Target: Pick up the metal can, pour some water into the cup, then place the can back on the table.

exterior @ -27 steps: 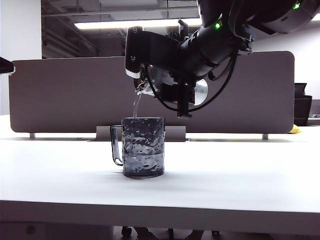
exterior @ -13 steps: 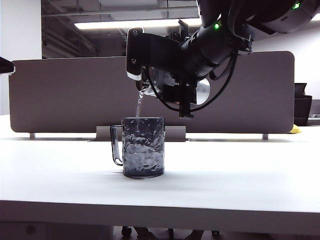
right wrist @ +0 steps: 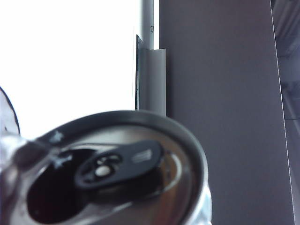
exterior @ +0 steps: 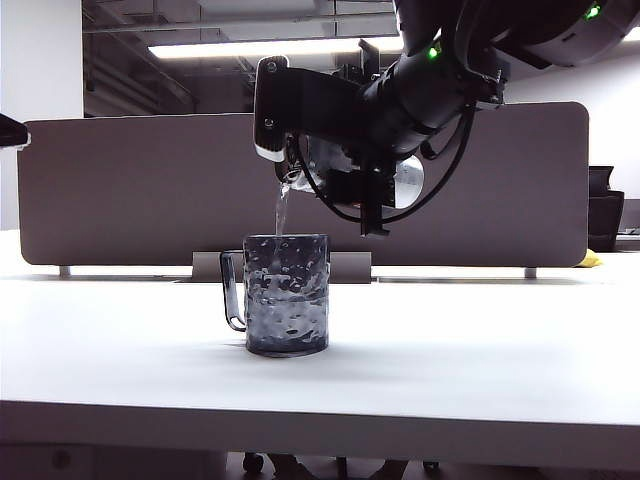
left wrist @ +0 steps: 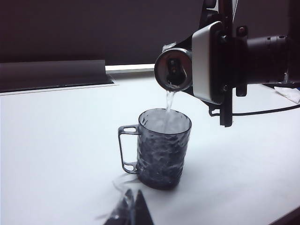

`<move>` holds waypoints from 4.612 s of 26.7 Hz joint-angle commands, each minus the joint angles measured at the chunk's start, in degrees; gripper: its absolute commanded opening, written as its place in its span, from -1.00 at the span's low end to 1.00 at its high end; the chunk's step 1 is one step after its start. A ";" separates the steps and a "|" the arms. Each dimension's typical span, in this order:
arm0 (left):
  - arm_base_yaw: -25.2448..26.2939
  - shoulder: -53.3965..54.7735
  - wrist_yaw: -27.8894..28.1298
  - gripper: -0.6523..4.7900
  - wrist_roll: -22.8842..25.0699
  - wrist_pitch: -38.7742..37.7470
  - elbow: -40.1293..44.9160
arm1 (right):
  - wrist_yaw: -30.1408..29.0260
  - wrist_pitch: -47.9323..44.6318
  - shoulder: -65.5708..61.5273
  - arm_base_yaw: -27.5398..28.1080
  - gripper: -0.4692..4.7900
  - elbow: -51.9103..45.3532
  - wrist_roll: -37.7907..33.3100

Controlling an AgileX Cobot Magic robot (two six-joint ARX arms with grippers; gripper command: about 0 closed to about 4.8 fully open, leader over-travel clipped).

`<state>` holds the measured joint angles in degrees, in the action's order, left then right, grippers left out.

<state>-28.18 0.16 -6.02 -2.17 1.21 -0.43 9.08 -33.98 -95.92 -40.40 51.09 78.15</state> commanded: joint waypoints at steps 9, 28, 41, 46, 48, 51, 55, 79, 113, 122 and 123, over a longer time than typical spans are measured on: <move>0.07 0.07 -0.24 -0.78 0.07 0.57 -0.07 | 0.26 -2.27 0.46 -0.11 0.19 0.50 0.33; 0.07 0.07 -0.24 -0.78 0.07 0.57 -0.07 | 1.46 -2.27 0.48 -0.22 0.18 0.50 1.20; 0.07 0.07 -0.24 -0.78 0.07 0.59 -0.07 | 2.89 -2.25 0.48 -1.20 0.18 0.50 1.16; 0.07 0.07 -0.24 -0.78 0.07 0.59 -0.07 | 5.62 -2.29 0.48 -1.46 0.18 0.50 -1.88; 0.07 0.07 -0.24 -0.78 0.07 0.59 -0.07 | 6.05 -2.32 0.50 -1.51 0.18 0.50 -4.50; 0.07 0.07 -0.24 -0.78 0.07 0.59 -0.07 | 6.91 -2.29 0.50 -1.95 0.18 0.50 -8.83; 0.07 0.07 -0.24 -0.78 0.07 0.59 -0.07 | 8.31 -2.27 0.55 -2.29 0.18 0.50 -15.56; 0.07 0.07 -0.24 -0.78 0.07 0.59 -0.07 | 14.84 -7.13 12.59 3.08 0.17 -15.43 -76.13; 0.07 0.07 -0.24 -0.78 0.07 0.57 -0.07 | 4.96 -46.80 -1.99 12.94 0.97 -32.50 -83.71; 10.58 0.07 -3.50 -0.78 0.07 0.57 -0.09 | 6.45 -46.99 3.69 12.94 1.00 -31.93 -83.65; 12.52 0.07 -3.30 -0.78 0.07 0.59 -0.07 | 6.67 -46.99 5.18 12.94 1.00 -31.91 -83.10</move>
<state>-17.58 0.16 -8.88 -2.17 1.21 -0.43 15.31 -79.48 -92.64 -27.44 18.94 -5.50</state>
